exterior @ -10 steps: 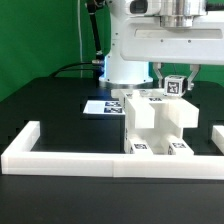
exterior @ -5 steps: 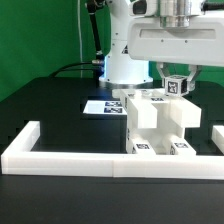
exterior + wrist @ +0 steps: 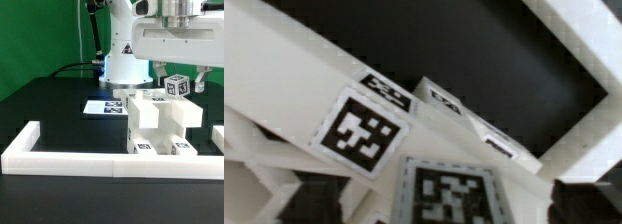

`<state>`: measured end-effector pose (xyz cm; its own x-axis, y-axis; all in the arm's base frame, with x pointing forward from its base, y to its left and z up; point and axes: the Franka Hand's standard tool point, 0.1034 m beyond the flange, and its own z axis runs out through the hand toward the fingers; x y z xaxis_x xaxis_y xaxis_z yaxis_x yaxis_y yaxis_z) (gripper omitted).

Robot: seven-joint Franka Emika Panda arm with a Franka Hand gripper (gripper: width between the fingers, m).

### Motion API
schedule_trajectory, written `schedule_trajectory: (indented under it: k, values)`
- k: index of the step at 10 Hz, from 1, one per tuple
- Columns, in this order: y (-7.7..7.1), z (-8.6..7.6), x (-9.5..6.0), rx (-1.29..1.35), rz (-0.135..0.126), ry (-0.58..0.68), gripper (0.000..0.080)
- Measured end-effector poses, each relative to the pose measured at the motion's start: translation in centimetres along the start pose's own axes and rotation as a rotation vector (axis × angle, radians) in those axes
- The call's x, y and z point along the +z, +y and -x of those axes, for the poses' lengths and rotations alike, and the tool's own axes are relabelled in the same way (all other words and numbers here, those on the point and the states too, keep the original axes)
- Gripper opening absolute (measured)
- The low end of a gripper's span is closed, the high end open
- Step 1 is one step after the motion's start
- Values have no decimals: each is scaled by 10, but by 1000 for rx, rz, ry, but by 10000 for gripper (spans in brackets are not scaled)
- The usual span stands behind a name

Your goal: Assemble chair

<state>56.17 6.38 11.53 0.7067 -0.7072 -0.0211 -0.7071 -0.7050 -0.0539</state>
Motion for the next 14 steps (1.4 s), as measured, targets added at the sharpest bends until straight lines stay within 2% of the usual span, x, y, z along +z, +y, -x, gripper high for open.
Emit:
schedule_trajectory:
  k: [3,7,14]
  values:
    - [-1,0,-2,-259,-3,2,648]
    - [1,-3,-1,-625,-2,3,648]
    - [5,-7,-2,-1074,1,4,648]
